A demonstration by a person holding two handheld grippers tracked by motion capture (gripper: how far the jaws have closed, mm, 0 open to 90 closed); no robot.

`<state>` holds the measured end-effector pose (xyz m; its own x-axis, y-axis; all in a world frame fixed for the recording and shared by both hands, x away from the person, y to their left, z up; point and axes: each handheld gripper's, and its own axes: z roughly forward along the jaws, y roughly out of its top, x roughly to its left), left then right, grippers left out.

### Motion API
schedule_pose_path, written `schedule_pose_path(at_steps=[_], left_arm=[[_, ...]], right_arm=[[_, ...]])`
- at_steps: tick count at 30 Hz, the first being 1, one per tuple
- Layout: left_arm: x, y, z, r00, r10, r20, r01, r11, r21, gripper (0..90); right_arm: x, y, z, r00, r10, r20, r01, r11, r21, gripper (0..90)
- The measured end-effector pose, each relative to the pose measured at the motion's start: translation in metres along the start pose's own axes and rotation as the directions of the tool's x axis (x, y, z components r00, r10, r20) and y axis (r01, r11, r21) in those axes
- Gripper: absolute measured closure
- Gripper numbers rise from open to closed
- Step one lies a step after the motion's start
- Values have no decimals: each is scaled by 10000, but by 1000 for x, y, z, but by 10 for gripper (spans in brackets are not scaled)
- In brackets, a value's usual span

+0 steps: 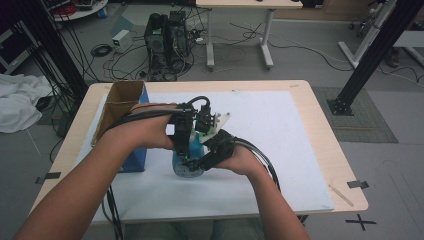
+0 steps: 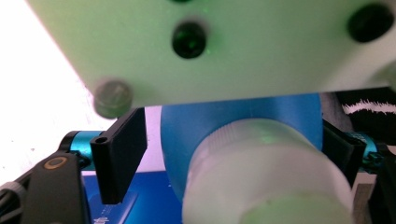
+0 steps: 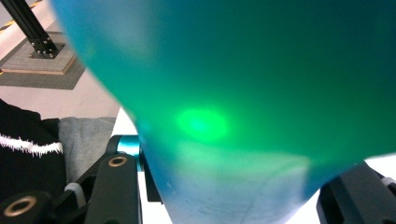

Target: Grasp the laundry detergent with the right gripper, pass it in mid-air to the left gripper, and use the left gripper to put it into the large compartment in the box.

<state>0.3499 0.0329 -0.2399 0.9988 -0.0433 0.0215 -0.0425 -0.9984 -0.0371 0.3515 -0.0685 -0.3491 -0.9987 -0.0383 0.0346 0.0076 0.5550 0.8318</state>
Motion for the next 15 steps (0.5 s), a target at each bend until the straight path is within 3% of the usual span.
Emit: schedule_pose_path(at_steps=[4, 14, 15], left_arm=[[-1, -1, 0, 9999, -53, 110, 52, 9999, 108, 270], [-1, -1, 0, 9999, -68, 110, 67, 9999, 108, 270], [-1, -1, 0, 10000, -46, -42, 46, 10000, 38, 270]], right_arm=[[1, 0, 1, 9999, 120, 25, -120, 9999, 29, 454], [0, 0, 2, 10000, 70, -45, -70, 10000, -10, 454], [0, 0, 2, 10000, 70, -45, -70, 10000, -10, 454]])
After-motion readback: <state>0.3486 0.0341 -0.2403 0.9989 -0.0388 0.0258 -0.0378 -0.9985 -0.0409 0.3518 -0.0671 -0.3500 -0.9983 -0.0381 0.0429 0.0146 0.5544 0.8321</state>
